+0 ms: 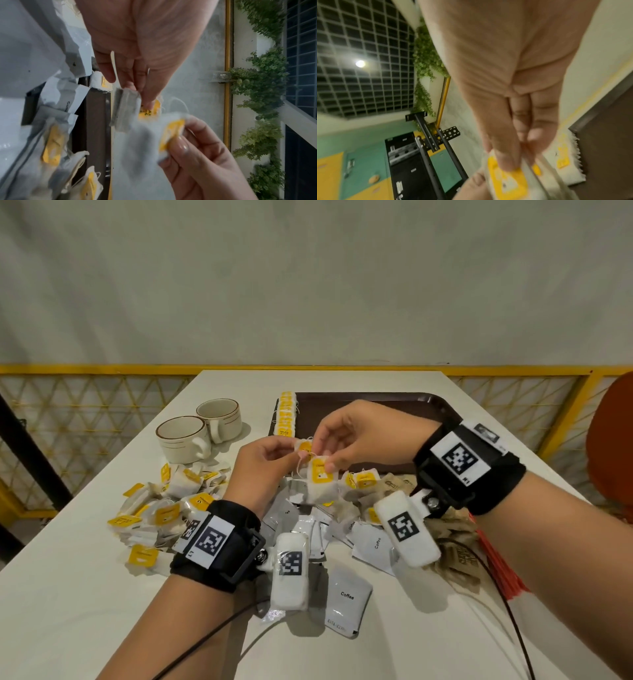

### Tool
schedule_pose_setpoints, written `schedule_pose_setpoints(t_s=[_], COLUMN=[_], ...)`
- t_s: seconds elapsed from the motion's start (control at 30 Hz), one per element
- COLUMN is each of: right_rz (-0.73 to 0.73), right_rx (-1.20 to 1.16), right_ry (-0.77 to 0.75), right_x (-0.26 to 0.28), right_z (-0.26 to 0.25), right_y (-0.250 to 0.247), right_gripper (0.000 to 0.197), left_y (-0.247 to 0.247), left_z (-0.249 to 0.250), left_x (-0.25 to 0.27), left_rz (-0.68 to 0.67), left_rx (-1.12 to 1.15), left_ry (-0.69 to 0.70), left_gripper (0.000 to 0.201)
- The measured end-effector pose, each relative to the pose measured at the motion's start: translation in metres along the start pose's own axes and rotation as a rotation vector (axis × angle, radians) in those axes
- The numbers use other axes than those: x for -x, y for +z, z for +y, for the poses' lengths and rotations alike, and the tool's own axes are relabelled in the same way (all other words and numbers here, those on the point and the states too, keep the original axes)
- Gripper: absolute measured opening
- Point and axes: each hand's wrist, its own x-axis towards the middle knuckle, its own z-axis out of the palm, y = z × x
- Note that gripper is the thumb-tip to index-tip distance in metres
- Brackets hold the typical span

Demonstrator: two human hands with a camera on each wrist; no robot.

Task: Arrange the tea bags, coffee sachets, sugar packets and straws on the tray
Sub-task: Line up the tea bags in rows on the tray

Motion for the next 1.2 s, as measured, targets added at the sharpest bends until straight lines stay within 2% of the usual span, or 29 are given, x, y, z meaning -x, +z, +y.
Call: schedule_pose_setpoints(t_s=[0.13, 0.23, 0.33, 0.47, 0.6, 0.67, 0.77, 0.87, 1.03, 1.2], right_rz=[0.287, 0.32, 0.353, 0.387, 0.298, 0.192, -0.065, -0.211, -0.199, -0.152], right_rx=[0.063, 0.032, -0.057, -0.252, -0.318, -0.1, 0.307, 0.444, 0.551, 0.442], right_ry=[-0.016, 0.015, 0.046, 0.099, 0.169, 0.195, 0.206, 0.225, 0.183, 0.145], right_x=[-0.008, -0.008, -0.009, -0.012, -0.015, -0.017, -0.023, -0.03, -0.036, -0.034], right_z=[0.009, 0.015, 0.018, 0.025, 0.036, 0.042, 0.043, 0.041, 0.035, 0.041], right_y=[0.012, 0.019, 0.022, 0.024, 0.026, 0.024, 0.03, 0.039, 0.04, 0.036], right_gripper=[0.031, 0.032, 0.025, 0.019, 0.025, 0.031, 0.04, 0.048, 0.038, 0.023], left_y=[0.003, 0.003, 0.004, 0.005, 0.001, -0.003, -0.008, -0.008, -0.009, -0.022], left_z=[0.003, 0.005, 0.006, 0.008, 0.006, 0.004, 0.003, 0.002, -0.002, 0.005], left_x=[0.003, 0.005, 0.006, 0.006, 0.004, 0.001, -0.003, -0.004, -0.006, -0.014], left_rz=[-0.043, -0.055, -0.065, -0.071, -0.035, 0.041, 0.125, 0.153, 0.148, 0.177], left_rx=[0.043, 0.098, 0.152, 0.11, -0.019, -0.035, -0.008, -0.014, -0.024, -0.029], left_ry=[-0.011, -0.037, -0.048, -0.063, -0.034, -0.03, -0.018, -0.011, 0.004, 0.008], left_gripper=[0.011, 0.019, 0.025, 0.01, 0.015, 0.014, 0.014, 0.015, 0.018, 0.013])
